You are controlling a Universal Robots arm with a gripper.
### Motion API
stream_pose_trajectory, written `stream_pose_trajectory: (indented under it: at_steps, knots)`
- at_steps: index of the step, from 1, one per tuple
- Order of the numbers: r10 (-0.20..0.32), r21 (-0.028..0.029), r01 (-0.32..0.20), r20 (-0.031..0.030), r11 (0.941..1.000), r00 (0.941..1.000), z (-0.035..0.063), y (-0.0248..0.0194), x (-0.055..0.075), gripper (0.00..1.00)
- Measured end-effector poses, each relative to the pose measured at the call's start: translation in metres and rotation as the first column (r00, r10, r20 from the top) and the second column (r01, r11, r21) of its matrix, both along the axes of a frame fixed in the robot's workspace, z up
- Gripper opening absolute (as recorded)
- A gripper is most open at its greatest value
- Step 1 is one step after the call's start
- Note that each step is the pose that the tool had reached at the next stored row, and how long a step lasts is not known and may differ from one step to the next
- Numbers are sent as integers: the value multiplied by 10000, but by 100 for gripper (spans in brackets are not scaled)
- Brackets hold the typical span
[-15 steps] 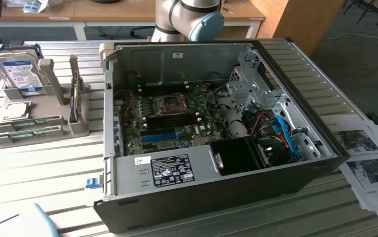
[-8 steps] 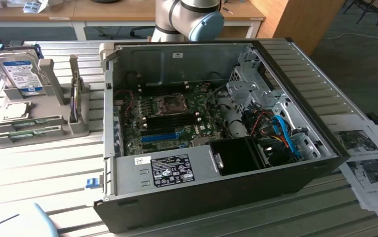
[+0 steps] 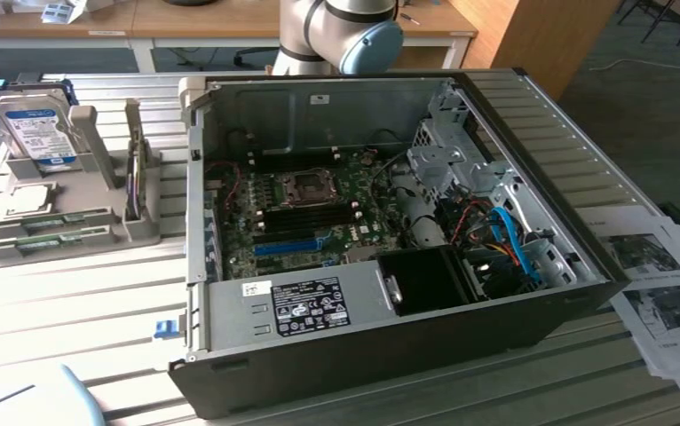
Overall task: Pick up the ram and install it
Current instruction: 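Pick up the ram and move it above insertion slot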
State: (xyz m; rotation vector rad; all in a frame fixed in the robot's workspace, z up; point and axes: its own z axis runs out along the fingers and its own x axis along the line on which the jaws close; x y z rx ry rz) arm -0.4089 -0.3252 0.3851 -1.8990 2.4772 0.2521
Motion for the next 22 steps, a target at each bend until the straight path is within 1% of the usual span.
stream_pose_trajectory:
  at_steps: [3, 6, 11, 16, 22]
  knots:
    - [402, 40, -402, 1, 9992, 9992, 0, 0, 0, 9]
    - [799, 79, -799, 3, 9968, 9968, 0, 0, 0, 9]
    - [1465, 144, -1465, 11, 9891, 9892, 0, 0, 0, 9]
    - [2106, 211, -2106, 22, 9774, 9776, 0, 0, 0, 9]
    - [2844, 300, -2844, 45, 9582, 9587, 0, 0, 0, 9]
